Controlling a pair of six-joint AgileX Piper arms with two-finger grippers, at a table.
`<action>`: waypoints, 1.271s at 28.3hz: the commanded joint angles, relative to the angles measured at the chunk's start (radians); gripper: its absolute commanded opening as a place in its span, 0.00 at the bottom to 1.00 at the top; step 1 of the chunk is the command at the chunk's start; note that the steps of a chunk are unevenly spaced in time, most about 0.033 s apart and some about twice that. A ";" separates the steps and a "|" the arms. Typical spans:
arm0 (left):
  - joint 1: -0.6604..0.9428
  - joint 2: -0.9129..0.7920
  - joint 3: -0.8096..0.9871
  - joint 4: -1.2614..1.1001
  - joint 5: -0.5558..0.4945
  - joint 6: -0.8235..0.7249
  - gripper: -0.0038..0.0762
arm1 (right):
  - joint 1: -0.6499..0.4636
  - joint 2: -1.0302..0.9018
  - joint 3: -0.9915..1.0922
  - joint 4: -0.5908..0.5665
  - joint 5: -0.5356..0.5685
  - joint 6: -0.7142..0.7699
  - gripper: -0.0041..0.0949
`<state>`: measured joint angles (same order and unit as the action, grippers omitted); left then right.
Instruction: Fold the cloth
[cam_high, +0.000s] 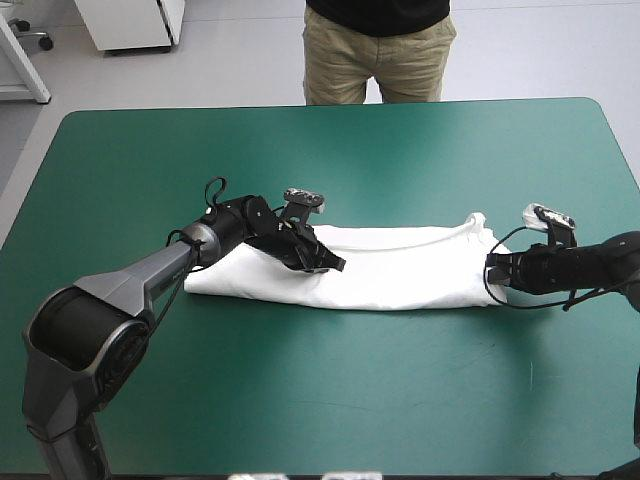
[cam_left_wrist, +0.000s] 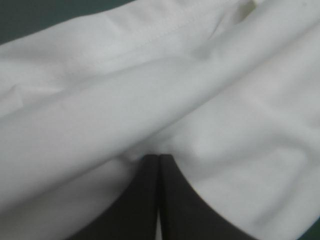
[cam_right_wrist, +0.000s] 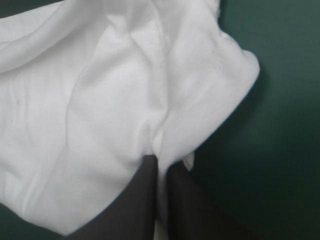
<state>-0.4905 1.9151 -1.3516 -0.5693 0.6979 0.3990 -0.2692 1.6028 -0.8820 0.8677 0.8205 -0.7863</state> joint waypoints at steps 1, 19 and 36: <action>-0.007 -0.034 -0.021 -0.022 -0.015 -0.009 0.04 | -0.003 -0.069 -0.022 0.084 0.027 -0.042 0.02; 0.002 -0.095 -0.021 -0.022 -0.097 -0.015 0.04 | 0.185 -0.209 -0.179 -0.054 0.096 0.110 0.03; 0.049 -0.176 -0.026 0.047 -0.081 -0.044 0.04 | 0.413 -0.198 -0.284 -0.339 0.090 0.370 0.03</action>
<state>-0.4677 1.8539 -1.3471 -0.5383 0.6579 0.3798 0.0753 1.4244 -1.1035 0.5012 0.9312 -0.4430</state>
